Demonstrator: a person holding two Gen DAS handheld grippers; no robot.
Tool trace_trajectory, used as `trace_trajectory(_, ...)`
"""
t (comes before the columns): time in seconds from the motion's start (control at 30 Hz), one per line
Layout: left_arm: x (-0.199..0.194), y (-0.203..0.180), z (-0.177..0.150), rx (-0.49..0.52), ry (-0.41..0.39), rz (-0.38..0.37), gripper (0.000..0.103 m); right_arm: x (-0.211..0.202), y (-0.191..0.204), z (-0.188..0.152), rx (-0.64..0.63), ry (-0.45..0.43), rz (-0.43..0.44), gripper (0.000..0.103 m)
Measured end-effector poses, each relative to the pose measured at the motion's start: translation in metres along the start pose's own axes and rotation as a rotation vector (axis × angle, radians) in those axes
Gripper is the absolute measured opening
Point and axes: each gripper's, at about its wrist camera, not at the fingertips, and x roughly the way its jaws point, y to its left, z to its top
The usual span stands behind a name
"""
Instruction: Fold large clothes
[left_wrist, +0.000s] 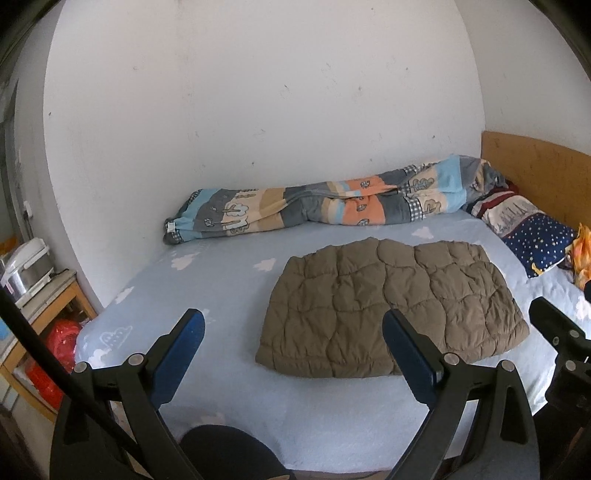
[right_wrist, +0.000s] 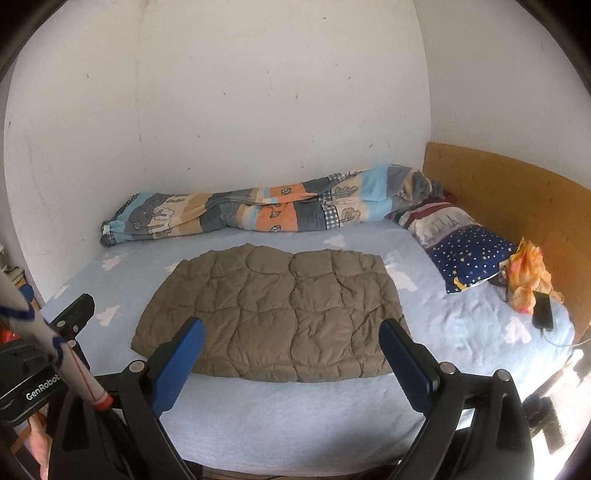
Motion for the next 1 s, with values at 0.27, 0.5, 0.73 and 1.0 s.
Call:
trace_trajectory(0.27, 0.016, -0.008, -0.011, 0.039, 0.045, 0.012, 0.096, 0.014, 0.003, 0.000, -0.019, 0.021, -0.021, 0.098)
trace_trajectory(0.5, 0.044, -0.012, -0.022, 0.051, 0.109, 0.014, 0.096, 0.041, 0.007, -0.013, -0.032, 0.084, -0.017, 0.098)
trace_trajectory(0.73, 0.062, -0.023, -0.031, 0.073, 0.149, -0.019, 0.096, 0.058, 0.002, -0.022, -0.037, 0.122, -0.046, 0.098)
trace_trajectory(1.0, 0.070, -0.027, -0.037, 0.093, 0.170, -0.023, 0.096, 0.071, 0.002, -0.028, -0.034, 0.153, -0.051, 0.098)
